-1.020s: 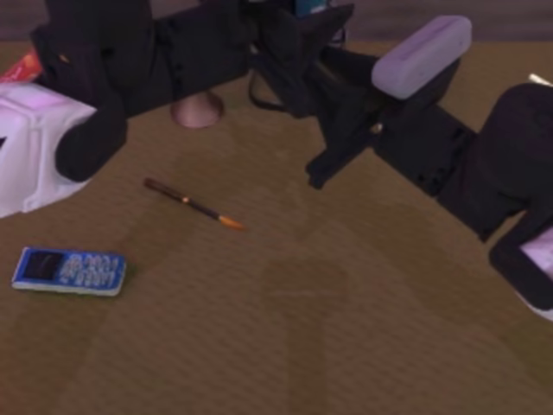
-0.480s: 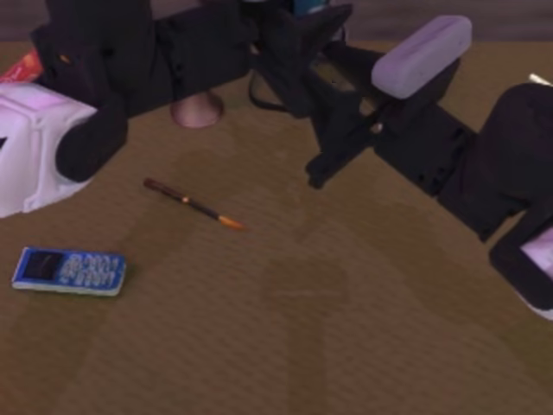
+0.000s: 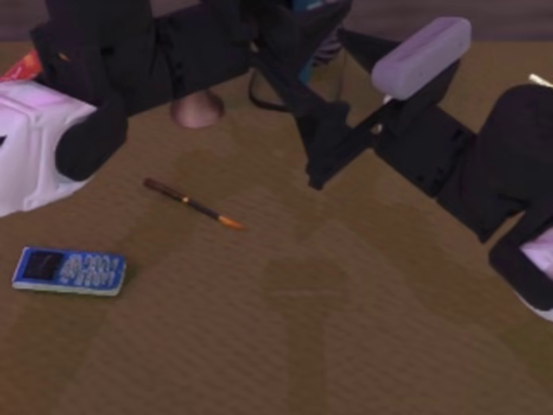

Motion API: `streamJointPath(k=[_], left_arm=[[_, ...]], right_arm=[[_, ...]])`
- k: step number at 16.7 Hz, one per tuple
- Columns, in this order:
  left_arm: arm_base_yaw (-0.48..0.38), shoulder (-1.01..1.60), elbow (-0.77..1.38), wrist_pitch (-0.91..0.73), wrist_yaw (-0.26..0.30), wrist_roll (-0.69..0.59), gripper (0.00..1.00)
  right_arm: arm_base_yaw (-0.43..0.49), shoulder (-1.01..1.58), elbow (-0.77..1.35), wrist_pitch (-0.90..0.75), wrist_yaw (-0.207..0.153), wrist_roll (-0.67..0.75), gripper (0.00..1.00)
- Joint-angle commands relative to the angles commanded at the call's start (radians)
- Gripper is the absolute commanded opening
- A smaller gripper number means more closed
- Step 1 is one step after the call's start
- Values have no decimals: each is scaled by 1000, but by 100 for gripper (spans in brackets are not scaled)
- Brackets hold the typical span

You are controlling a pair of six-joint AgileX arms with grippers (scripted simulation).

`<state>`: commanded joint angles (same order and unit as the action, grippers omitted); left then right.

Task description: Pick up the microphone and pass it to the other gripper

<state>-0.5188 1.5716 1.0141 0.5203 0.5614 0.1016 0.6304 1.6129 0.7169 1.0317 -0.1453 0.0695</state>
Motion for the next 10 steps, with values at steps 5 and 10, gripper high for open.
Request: streamJointPath(k=[5, 10], left_arm=[[0, -4, 5, -1, -5, 3, 0], [70, -39, -28, -6, 60, 5, 0]], right_arm=[[-3, 6, -3, 0, 4, -3, 100], [-18, -103, -121, 5, -16, -2, 100]])
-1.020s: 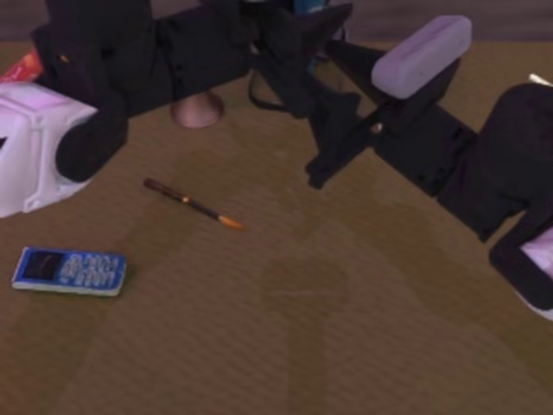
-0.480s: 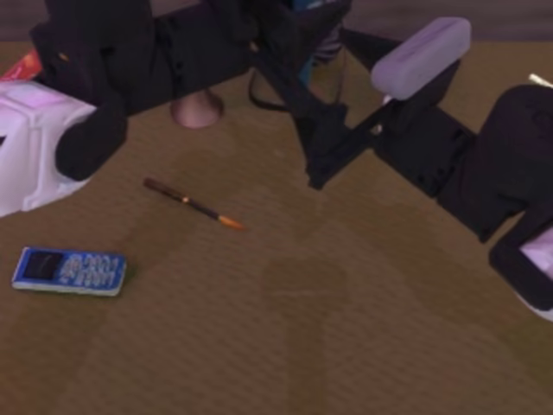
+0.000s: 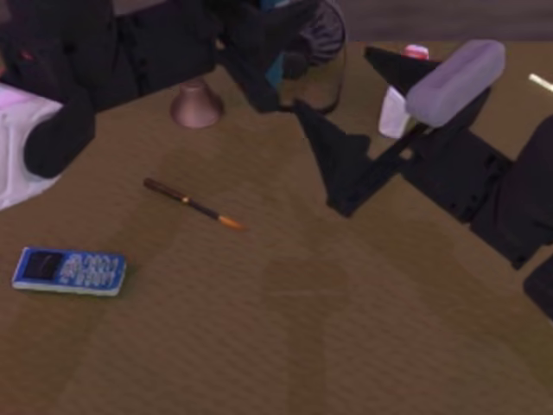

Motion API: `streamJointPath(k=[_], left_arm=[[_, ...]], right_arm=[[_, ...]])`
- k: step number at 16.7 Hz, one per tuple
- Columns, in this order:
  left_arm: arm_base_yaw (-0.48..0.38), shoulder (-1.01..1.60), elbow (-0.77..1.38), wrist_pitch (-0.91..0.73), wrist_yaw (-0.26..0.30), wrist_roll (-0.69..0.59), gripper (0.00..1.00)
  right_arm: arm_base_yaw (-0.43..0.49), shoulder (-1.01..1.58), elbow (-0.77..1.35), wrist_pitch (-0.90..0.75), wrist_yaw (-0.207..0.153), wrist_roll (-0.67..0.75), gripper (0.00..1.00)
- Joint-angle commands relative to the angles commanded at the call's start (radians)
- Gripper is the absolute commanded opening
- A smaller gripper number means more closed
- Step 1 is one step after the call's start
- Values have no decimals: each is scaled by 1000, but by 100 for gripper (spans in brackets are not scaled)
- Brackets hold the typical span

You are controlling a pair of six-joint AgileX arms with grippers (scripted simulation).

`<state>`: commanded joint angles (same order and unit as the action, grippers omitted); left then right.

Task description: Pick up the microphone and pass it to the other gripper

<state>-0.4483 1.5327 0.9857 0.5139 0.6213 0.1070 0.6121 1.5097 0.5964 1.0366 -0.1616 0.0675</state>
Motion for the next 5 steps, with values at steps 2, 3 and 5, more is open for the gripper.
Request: streamJointPath(k=[2, 3, 5], left_arm=[[48, -23, -21, -3, 40, 2, 0], [67, -32, -30, -4, 56, 3, 0], [91, -44, -40, -6, 76, 4, 0]], right_arm=[[-10, -77, -87, 6, -13, 2, 100], [-14, -108, -118, 9, -19, 4, 100], [-18, -139, -149, 14, -26, 5, 100]])
